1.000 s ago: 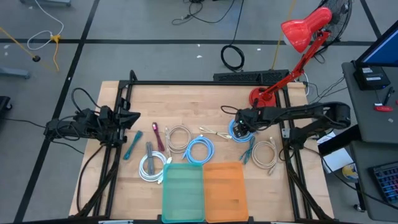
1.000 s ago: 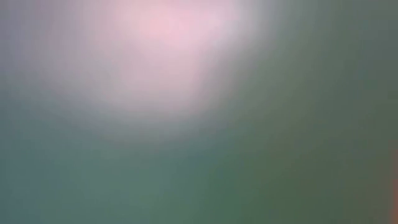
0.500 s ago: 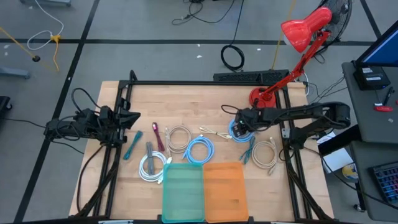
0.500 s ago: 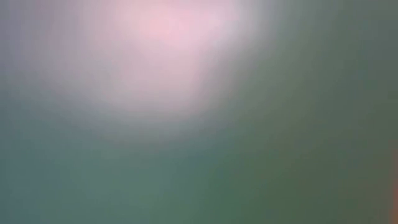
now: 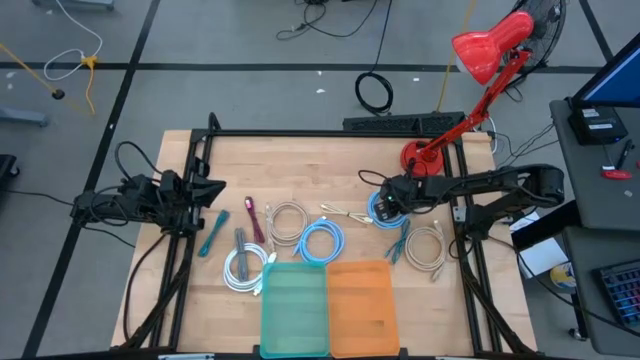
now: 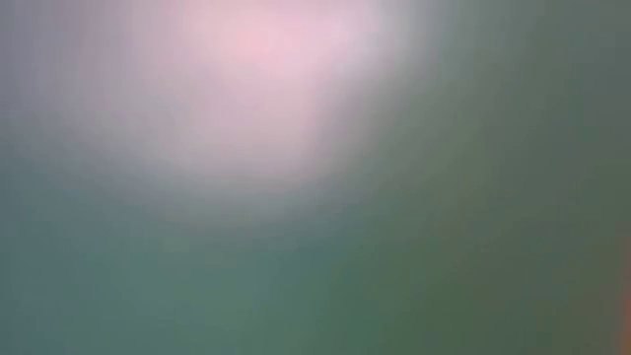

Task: Pick & Place USB Port
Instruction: Put the white charger cable into the green bin

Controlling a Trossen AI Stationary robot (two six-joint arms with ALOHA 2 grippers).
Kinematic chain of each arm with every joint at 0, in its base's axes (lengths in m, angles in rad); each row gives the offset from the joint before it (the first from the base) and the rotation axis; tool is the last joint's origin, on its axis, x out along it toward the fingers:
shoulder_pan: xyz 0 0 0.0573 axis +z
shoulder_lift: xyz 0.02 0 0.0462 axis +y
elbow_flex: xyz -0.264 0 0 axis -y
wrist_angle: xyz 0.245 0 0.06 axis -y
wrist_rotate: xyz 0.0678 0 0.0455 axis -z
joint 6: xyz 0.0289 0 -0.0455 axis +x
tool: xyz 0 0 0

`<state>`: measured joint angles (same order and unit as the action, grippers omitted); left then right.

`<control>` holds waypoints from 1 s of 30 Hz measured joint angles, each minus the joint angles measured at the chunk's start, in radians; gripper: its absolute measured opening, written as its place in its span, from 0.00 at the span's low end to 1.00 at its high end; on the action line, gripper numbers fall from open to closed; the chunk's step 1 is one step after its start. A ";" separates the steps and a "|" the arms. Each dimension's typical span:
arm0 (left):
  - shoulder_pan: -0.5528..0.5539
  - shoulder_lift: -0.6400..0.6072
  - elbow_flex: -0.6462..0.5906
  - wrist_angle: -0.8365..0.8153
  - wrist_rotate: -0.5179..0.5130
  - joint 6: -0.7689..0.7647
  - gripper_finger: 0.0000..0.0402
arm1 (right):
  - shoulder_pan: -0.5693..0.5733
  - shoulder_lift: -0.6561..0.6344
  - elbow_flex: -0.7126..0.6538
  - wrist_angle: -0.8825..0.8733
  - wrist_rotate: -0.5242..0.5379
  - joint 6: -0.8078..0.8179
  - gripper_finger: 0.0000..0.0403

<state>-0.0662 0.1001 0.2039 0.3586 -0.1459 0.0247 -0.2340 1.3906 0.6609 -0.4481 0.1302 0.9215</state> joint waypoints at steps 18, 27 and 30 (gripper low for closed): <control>0.000 0.000 0.000 -0.019 -0.021 0.019 0.06 | 0.000 0.001 -0.001 0.058 0.003 -0.075 0.05; 0.000 0.000 0.000 -0.039 -0.072 0.025 0.06 | 0.001 0.003 0.040 0.076 -0.001 -0.140 0.04; 0.000 0.000 0.000 -0.042 -0.074 0.025 0.06 | 0.001 0.003 0.074 0.076 -0.001 -0.169 0.04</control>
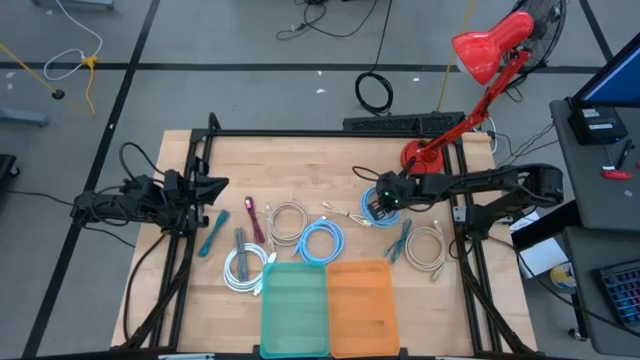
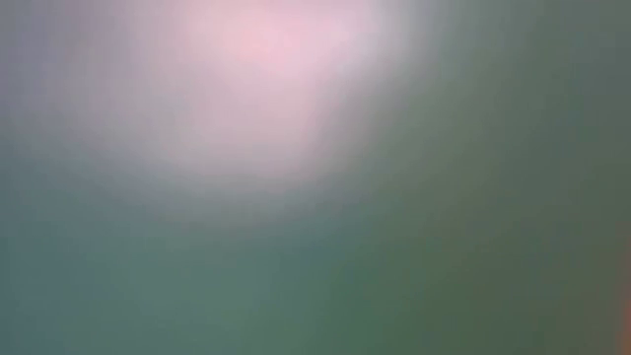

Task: Pick & Place USB Port
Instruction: Put the white charger cable into the green bin

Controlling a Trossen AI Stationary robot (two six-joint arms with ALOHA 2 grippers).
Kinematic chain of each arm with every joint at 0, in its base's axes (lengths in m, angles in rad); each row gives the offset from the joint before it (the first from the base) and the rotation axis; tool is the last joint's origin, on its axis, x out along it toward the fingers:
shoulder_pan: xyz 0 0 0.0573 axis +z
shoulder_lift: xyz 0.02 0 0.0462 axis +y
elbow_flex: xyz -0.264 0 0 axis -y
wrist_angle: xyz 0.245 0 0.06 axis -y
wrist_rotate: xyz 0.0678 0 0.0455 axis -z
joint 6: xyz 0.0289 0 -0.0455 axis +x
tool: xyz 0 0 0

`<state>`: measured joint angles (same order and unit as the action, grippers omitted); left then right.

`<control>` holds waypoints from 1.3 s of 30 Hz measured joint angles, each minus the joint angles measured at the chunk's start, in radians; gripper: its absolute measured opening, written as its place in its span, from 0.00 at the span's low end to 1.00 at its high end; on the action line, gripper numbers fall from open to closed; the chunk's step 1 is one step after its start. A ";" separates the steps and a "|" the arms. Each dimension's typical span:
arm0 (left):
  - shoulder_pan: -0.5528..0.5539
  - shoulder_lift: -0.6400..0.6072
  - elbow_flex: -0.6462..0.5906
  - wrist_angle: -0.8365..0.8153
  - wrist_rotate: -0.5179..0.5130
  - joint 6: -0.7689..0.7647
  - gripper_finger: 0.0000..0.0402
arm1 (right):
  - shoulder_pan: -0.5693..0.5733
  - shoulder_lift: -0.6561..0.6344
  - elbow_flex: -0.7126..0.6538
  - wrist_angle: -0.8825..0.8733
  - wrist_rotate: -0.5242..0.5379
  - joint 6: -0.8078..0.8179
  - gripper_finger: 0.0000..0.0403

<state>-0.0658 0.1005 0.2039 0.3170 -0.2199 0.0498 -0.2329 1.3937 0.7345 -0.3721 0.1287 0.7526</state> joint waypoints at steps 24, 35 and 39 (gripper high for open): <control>0.000 0.000 0.000 -0.009 -0.007 0.002 0.06 | 0.137 -0.066 0.146 -0.059 -0.012 -0.117 0.03; 0.000 0.000 0.000 -0.035 -0.062 0.020 0.06 | 0.337 -0.171 0.146 -0.016 -0.052 -0.219 0.03; 0.000 0.000 0.000 -0.038 -0.066 0.021 0.06 | 0.413 -0.172 0.145 0.008 -0.055 -0.264 0.03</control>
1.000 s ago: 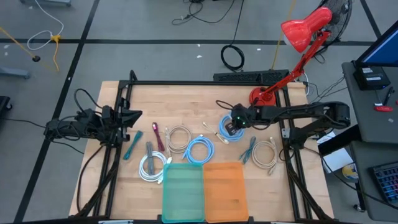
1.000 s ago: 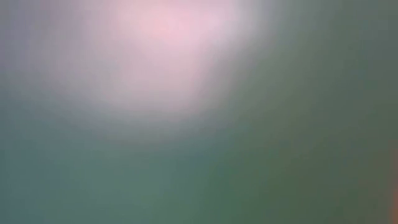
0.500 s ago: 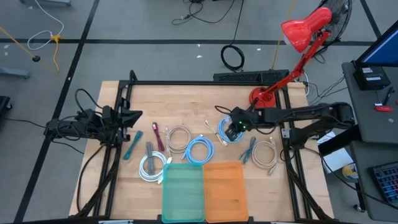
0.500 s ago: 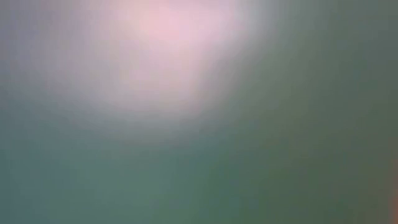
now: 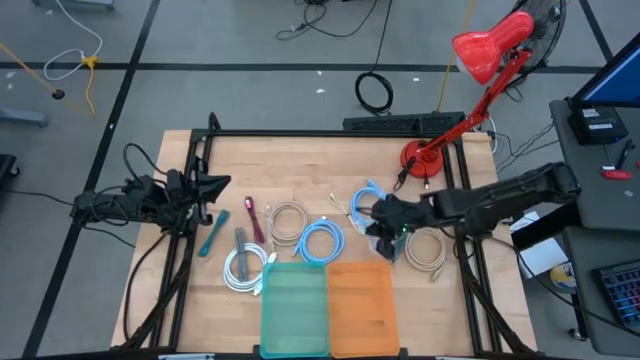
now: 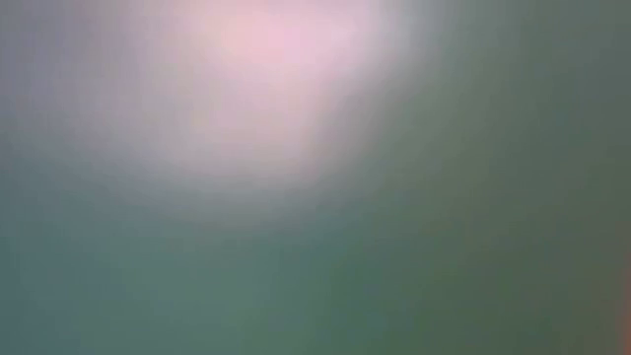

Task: Pick & Place USB Port
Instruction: Put the white charger cable into the green bin

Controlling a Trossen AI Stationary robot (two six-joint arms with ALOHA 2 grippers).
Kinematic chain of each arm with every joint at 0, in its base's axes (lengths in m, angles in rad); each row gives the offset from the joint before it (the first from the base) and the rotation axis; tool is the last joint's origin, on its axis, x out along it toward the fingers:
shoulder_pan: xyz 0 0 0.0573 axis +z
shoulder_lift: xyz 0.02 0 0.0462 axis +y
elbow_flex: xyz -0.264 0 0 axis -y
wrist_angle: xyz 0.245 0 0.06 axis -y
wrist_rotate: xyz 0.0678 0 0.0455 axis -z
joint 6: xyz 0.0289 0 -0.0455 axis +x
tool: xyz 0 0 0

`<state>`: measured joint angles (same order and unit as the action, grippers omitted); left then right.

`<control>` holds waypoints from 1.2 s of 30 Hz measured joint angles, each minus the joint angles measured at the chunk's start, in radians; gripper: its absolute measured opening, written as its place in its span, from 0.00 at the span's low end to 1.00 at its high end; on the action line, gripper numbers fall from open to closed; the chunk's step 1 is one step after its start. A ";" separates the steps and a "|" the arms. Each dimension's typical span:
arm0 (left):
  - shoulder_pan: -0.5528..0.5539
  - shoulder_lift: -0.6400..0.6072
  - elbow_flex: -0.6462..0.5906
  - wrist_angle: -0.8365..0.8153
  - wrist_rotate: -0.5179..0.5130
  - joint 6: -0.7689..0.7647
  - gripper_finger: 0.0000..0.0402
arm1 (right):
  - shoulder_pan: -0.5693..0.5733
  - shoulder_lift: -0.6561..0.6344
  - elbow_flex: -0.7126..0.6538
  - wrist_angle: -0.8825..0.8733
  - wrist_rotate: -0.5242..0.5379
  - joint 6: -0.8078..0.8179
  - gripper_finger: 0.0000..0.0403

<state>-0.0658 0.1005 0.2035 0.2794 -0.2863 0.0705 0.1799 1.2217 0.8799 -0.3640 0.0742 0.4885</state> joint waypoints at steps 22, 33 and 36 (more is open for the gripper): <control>0.000 0.000 0.000 -0.024 -0.056 0.029 0.06 | 0.209 0.176 0.000 0.205 -0.124 0.079 0.03; 0.000 0.000 0.000 -0.031 -0.056 0.030 0.06 | 0.265 0.339 0.181 0.204 -0.183 0.030 0.03; 0.000 0.000 0.000 -0.031 -0.056 0.030 0.06 | 0.284 0.377 0.273 0.202 -0.178 -0.031 0.03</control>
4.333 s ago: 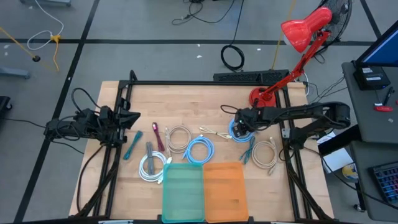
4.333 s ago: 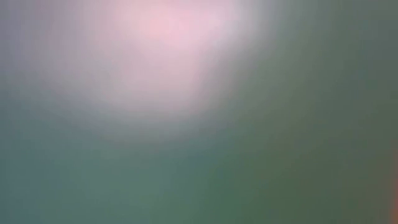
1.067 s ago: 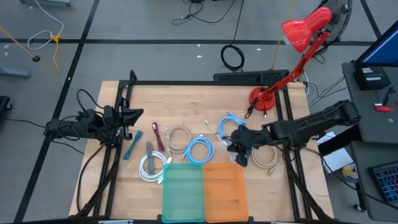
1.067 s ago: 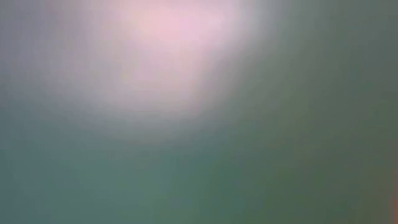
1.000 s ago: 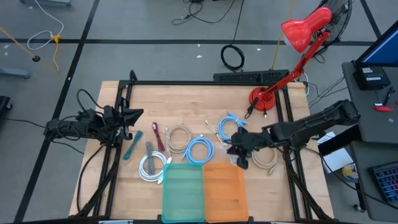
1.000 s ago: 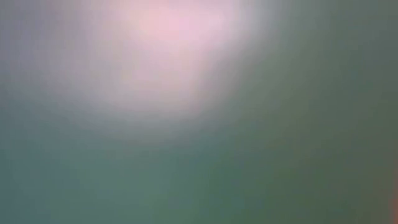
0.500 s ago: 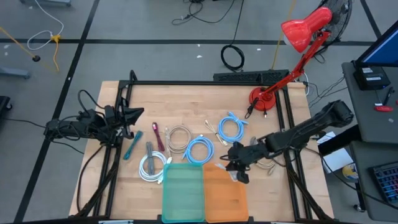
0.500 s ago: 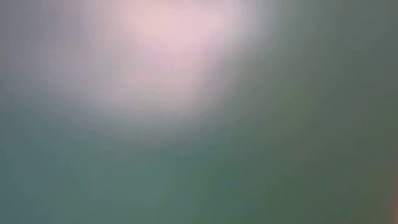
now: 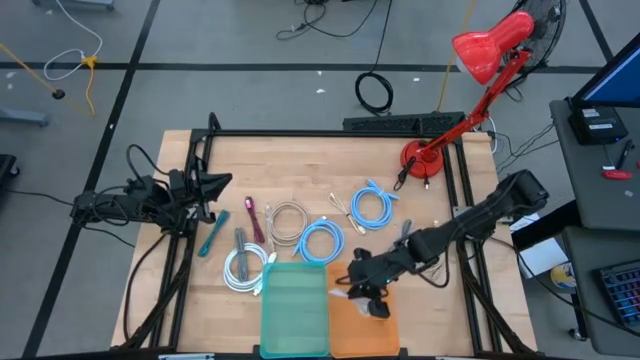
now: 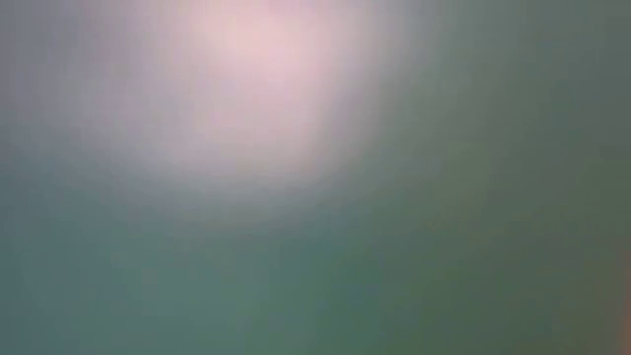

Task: Pick & Place USB Port
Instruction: Put the white charger cable into the green bin

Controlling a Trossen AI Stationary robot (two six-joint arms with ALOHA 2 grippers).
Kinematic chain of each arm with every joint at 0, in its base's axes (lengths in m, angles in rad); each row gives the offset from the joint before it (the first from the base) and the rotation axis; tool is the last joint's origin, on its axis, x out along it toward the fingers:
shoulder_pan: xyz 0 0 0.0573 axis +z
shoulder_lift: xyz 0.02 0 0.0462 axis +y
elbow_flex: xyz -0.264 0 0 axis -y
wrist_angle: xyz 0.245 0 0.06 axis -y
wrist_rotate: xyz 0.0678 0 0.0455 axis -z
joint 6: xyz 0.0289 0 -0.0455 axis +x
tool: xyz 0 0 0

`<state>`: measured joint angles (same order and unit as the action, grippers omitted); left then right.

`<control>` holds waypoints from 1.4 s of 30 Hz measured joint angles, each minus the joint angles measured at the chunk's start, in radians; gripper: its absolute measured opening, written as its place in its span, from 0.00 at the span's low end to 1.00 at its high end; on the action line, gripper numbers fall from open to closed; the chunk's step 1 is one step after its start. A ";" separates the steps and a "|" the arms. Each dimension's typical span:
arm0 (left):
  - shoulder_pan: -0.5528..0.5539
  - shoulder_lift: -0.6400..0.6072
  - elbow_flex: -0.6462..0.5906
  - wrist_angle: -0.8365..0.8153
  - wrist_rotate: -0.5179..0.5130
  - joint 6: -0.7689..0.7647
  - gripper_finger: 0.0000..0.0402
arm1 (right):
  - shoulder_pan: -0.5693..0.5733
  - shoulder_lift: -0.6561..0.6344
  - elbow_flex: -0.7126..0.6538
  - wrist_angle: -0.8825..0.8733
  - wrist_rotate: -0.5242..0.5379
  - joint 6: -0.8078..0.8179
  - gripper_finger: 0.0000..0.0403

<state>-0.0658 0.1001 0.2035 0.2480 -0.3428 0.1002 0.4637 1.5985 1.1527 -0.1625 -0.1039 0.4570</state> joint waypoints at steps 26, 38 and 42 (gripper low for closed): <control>0.000 0.000 0.000 -0.013 -0.078 0.049 0.06 | -0.167 0.411 0.532 -0.231 0.024 -0.275 0.03; 0.000 0.000 0.000 -0.057 -0.095 -0.055 0.06 | -0.147 0.414 0.542 -0.240 0.081 -0.304 0.03; 0.000 0.000 0.000 -0.120 -0.095 -0.125 0.06 | -0.137 0.414 0.542 -0.243 0.123 -0.306 0.03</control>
<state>-0.0658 0.1005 0.2035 0.1276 -0.4377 -0.0251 0.3270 2.0121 1.6943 -0.4050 0.0194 0.1506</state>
